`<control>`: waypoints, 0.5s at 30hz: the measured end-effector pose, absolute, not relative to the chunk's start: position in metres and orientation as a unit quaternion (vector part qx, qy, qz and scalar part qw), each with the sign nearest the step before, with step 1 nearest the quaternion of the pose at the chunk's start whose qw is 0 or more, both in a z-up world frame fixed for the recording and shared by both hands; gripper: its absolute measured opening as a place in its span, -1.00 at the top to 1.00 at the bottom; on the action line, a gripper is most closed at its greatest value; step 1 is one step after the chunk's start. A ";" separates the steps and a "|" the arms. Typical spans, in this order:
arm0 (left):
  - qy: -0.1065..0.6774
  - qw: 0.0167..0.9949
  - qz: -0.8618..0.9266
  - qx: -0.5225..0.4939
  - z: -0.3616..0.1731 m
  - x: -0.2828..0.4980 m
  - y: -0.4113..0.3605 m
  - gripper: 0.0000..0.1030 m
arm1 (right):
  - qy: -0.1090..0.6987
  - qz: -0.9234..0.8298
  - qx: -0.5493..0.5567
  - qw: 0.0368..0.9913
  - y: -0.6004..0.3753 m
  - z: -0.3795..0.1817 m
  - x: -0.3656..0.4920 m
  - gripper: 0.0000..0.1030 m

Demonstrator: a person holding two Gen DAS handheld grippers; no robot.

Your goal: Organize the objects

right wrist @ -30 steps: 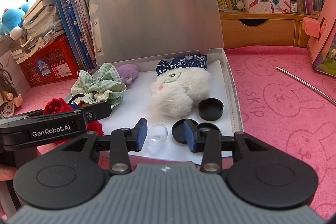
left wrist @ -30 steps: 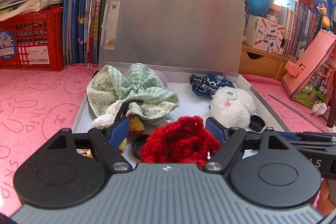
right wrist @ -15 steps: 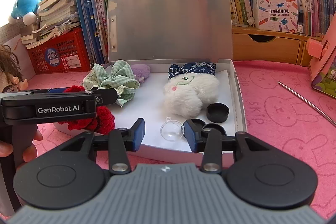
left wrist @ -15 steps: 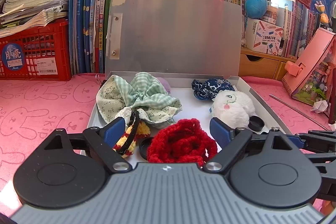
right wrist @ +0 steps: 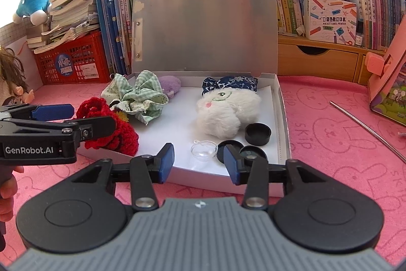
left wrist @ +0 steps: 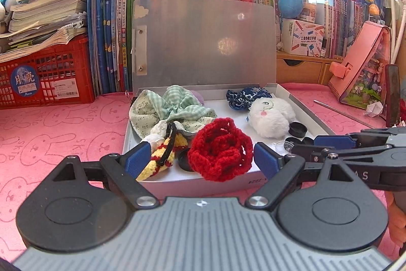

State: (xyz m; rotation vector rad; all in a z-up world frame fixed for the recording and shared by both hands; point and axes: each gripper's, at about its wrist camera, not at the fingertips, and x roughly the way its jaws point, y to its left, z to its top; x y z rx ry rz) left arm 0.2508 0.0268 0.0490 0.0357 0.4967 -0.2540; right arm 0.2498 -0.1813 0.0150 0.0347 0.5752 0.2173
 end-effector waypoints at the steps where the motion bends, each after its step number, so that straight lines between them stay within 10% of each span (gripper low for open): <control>1: 0.245 0.962 -0.120 0.021 0.048 0.247 0.030 -0.76 | 0.284 0.106 0.018 0.953 -0.182 0.015 0.250 -0.17; 15: 0.269 0.962 -0.042 0.027 0.030 0.274 0.038 -0.75 | 0.281 0.100 0.012 0.954 -0.181 0.017 0.243 -0.17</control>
